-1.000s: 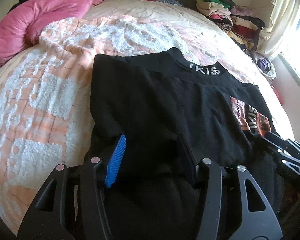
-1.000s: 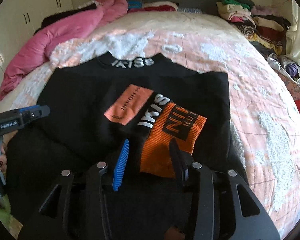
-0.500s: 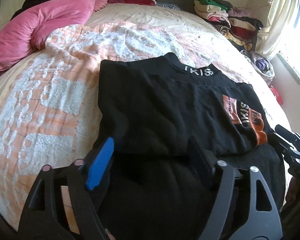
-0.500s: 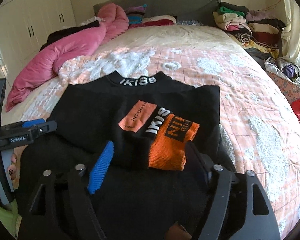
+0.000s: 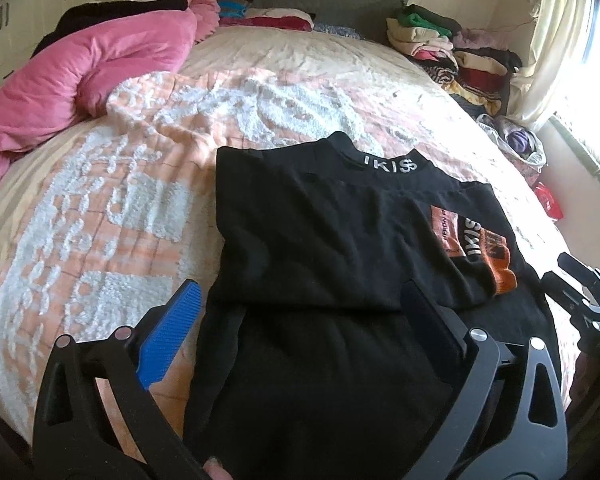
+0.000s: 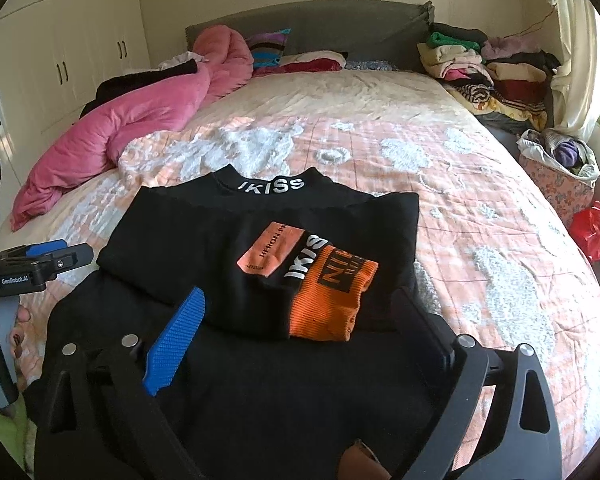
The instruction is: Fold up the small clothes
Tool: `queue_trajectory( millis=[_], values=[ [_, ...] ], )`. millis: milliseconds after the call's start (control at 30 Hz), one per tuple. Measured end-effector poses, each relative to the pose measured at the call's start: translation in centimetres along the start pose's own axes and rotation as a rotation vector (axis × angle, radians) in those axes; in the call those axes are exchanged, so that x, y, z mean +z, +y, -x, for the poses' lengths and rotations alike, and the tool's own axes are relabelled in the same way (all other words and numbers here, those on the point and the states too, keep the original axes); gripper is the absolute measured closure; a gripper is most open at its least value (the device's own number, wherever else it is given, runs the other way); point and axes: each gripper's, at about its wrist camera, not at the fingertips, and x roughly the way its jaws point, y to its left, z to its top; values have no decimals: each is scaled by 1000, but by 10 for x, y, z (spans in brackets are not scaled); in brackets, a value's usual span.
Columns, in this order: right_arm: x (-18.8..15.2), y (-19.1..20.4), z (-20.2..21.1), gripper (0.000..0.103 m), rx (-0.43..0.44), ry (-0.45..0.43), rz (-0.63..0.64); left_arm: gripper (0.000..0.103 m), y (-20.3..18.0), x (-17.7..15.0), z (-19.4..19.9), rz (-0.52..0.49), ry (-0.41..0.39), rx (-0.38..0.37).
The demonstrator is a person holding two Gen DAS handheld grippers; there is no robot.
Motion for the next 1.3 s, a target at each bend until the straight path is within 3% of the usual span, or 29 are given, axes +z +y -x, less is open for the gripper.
queue_trajectory(
  millis=[667,1300],
  values=[
    [-17,-2,47,9,8,-36,9,9,1,-16,39,-51,-38,31],
    [-52,-11,76,9,-16,-4,42,9,33,-54,66,-44,31,64]
  ],
)
